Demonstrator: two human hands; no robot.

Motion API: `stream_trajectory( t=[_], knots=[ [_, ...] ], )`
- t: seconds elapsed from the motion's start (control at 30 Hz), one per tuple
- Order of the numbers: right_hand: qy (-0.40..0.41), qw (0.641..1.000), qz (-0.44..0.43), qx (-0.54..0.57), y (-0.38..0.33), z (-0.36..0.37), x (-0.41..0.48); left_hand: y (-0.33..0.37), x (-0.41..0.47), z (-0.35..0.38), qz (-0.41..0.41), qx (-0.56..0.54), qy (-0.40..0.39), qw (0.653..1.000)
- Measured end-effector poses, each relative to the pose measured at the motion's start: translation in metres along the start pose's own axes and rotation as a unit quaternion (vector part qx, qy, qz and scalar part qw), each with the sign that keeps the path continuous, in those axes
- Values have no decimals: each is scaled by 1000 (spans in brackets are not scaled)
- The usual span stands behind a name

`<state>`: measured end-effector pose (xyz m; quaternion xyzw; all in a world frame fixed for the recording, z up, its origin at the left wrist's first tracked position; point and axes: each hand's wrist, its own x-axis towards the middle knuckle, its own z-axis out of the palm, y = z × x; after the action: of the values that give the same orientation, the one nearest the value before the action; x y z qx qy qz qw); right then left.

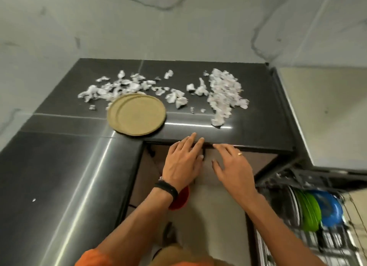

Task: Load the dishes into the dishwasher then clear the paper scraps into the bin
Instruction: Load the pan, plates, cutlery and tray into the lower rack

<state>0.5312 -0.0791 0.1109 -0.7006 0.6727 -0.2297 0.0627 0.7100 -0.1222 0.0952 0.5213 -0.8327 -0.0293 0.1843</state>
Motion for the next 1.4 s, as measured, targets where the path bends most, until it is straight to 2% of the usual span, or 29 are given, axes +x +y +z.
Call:
stream_trajectory(
  t=[0.13, 0.3, 0.43, 0.6, 0.7, 0.9, 1.07, 1.17, 1.4],
  knots=[
    [-30, 997, -73, -2, -69, 39, 52, -81, -5, -17, -61, 26, 10, 998],
    [-68, 989, -132, -14, -129, 85, 101, -149, -11, -34, -142, 34, 18, 989],
    [-100, 979, -174, -38, -157, 122, 134, -183, -20, -42, -180, 28, 18, 983],
    [-159, 948, -246, -127, -175, 162, 172, -215, -28, -50, -215, 18, 12, 976],
    [-159, 936, -256, -180, -174, 174, 182, -226, -31, -53, -223, 18, 14, 975],
    [-113, 936, -292, -162, -160, 176, 181, -234, -35, -49, -226, 12, -1, 974],
    [20, 948, -291, -124, -145, 144, 170, -220, -17, -49, -202, 0, -15, 979],
    [86, 948, -290, -104, -128, 116, 152, -202, 0, -46, -160, -9, -2, 987],
    [160, 957, -232, -66, -62, 51, 87, -137, 39, -27, 8, -59, 39, 997]
  ],
)
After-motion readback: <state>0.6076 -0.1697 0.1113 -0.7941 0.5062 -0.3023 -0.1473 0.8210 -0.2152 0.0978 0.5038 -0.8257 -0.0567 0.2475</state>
